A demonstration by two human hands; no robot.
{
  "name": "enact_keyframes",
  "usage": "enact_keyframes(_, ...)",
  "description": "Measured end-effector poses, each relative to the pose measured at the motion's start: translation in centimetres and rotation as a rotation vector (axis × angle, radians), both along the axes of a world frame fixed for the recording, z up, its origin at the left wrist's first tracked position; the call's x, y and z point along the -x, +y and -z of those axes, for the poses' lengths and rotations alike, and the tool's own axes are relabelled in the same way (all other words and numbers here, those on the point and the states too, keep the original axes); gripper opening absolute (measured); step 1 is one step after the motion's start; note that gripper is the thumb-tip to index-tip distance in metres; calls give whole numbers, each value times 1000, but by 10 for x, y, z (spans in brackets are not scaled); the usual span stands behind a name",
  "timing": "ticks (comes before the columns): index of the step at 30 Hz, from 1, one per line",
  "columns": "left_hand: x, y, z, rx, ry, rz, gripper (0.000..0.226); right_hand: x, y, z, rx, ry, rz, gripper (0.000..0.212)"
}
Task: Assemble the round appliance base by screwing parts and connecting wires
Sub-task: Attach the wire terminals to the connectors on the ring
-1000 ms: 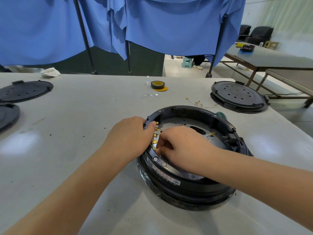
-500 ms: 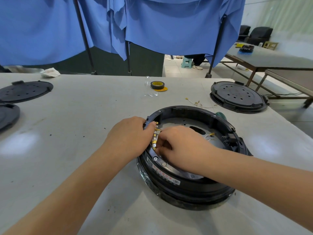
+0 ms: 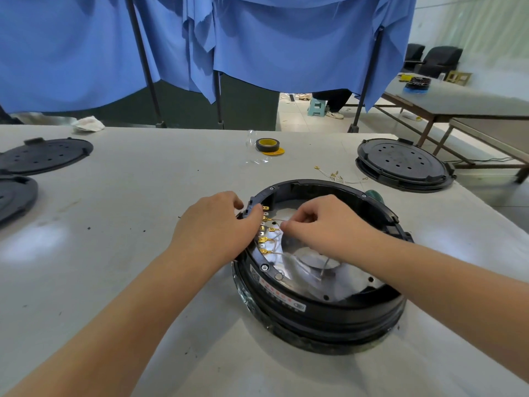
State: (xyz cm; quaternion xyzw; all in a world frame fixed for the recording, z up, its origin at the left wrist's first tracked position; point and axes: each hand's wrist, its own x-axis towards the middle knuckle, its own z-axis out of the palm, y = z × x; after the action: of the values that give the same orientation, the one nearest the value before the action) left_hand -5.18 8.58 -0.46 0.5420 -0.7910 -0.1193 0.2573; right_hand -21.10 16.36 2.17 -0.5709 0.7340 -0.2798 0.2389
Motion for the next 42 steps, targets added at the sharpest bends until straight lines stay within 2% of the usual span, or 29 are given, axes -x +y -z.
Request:
enact_keyframes(3, 0, 2, -3, 81, -53, -70, 43, 4, -7, -3, -178, -179, 86, 31)
enact_keyframes(8, 3, 7, -6, 134, -117, -106, 49, 2, -17, -7, -431, -590, 162, 22)
enact_keyframes(11, 4, 9, -6, 172, -141, -109, 50, 3, -21, -10, -479, -693, 205, 25)
enact_keyframes(16, 5, 11, -7, 216, -178, -114, 50, -1, -22, -8, -508, -660, 203, 20)
enact_keyframes(23, 5, 13, -8, 185, -202, -67, 50, -6, -21, -5, -476, -632, 186, 14)
enact_keyframes(35, 2, 13, -10, 156, -197, 9, 51, -16, -23, 0, -399, -670, 285, 17)
enact_keyframes(42, 1, 9, -8, 146, -231, -64, 50, -16, -22, 2, -386, -658, 283, 14)
